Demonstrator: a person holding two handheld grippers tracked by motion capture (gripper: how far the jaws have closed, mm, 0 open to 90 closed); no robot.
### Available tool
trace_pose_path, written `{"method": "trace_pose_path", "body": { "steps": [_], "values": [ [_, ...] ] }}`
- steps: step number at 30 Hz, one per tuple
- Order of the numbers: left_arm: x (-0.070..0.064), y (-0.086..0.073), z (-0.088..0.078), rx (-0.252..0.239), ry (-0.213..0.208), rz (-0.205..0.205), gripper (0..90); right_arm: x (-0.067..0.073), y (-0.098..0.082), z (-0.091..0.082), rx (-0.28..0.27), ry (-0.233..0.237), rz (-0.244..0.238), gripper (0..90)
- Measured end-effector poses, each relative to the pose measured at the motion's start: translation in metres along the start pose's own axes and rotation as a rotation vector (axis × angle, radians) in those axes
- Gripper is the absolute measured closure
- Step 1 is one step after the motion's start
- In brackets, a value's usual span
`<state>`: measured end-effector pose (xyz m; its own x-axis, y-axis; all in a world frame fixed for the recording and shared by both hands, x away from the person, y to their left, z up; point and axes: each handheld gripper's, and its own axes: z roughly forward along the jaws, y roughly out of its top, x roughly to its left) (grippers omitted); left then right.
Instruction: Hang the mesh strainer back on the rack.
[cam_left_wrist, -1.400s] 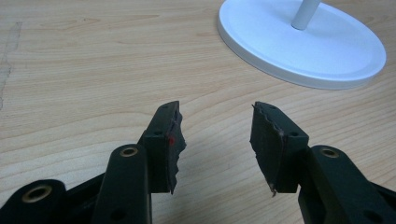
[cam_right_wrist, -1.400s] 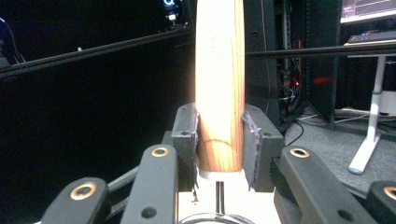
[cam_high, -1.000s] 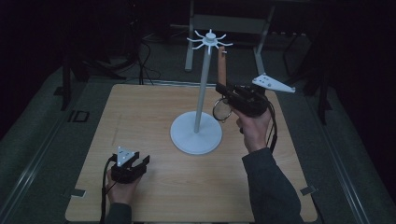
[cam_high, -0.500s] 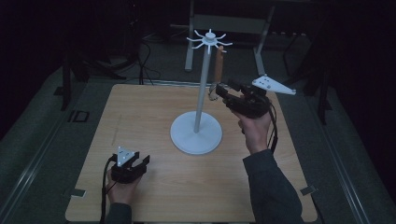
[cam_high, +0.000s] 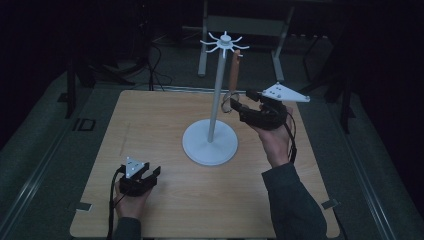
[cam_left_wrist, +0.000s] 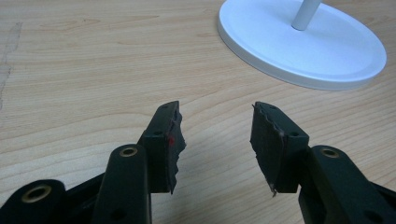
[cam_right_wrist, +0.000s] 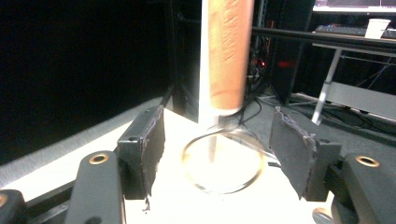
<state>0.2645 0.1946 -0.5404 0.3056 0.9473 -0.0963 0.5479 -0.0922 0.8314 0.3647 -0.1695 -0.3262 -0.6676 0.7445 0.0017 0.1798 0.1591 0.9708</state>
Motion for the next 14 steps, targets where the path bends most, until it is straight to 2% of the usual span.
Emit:
{"method": "trace_pose_path", "body": {
  "steps": [8, 14],
  "values": [
    [0.0, 0.0, 0.0, -0.001, 0.0, -0.001, 52.7, 0.0, -0.006, 0.0, 0.085, -0.011, -0.035, 35.5],
    [0.0, 0.0, 0.0, -0.001, -0.001, -0.001, 52.7, -0.008, -0.02, -0.003, 0.144, -0.014, -0.039, 35.5]
  ]
}}
